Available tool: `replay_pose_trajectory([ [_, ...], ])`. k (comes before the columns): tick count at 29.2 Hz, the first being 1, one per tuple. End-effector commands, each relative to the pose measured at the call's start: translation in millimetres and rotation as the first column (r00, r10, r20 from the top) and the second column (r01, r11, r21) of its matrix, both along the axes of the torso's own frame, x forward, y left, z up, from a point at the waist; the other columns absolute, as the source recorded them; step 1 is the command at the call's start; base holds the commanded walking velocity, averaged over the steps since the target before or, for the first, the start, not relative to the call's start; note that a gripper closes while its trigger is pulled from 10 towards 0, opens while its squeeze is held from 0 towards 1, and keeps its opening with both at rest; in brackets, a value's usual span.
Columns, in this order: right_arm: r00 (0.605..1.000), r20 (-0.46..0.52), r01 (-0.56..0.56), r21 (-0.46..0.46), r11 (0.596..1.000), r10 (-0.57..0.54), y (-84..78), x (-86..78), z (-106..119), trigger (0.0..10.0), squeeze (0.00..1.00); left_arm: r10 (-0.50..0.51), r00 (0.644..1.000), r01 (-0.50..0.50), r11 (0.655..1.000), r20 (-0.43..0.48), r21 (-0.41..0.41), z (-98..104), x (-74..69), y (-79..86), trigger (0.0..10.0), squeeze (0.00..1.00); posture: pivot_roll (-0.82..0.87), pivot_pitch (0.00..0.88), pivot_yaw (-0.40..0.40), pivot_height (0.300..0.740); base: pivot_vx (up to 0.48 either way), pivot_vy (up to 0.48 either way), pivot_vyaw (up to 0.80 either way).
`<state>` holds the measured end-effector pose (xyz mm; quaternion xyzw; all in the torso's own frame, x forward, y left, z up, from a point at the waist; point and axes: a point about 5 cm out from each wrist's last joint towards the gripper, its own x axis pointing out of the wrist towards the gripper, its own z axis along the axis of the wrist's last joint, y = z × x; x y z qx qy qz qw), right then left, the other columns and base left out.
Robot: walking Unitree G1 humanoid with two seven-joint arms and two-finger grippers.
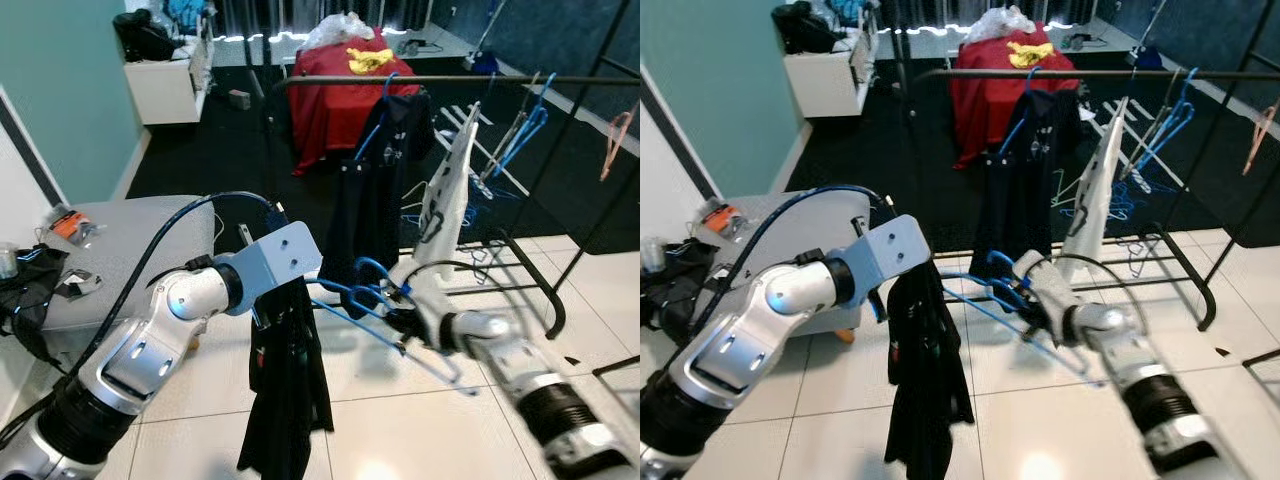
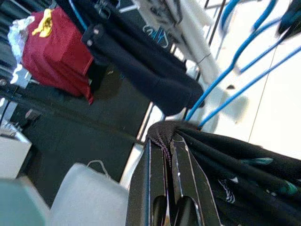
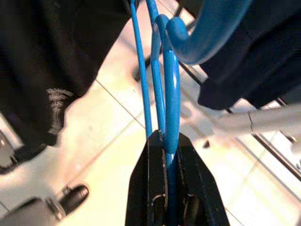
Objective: Hang hanger
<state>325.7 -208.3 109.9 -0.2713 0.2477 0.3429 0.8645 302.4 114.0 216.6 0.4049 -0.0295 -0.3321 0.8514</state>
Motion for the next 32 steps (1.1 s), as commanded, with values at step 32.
replay_pose_trajectory([
  [32, 0.805, -0.501, -0.454, -0.177, 0.873, 0.317, -69.8, -42.9, 75.6, 10.0, 0.0, -0.18, 0.962, 0.234, 0.931, -0.206, 0.281, 6.1, -1.4, 33.6, 10.0, 0.0, -0.02, 0.077, -0.008, 0.74, 0.0, 0.0, 0.0],
])
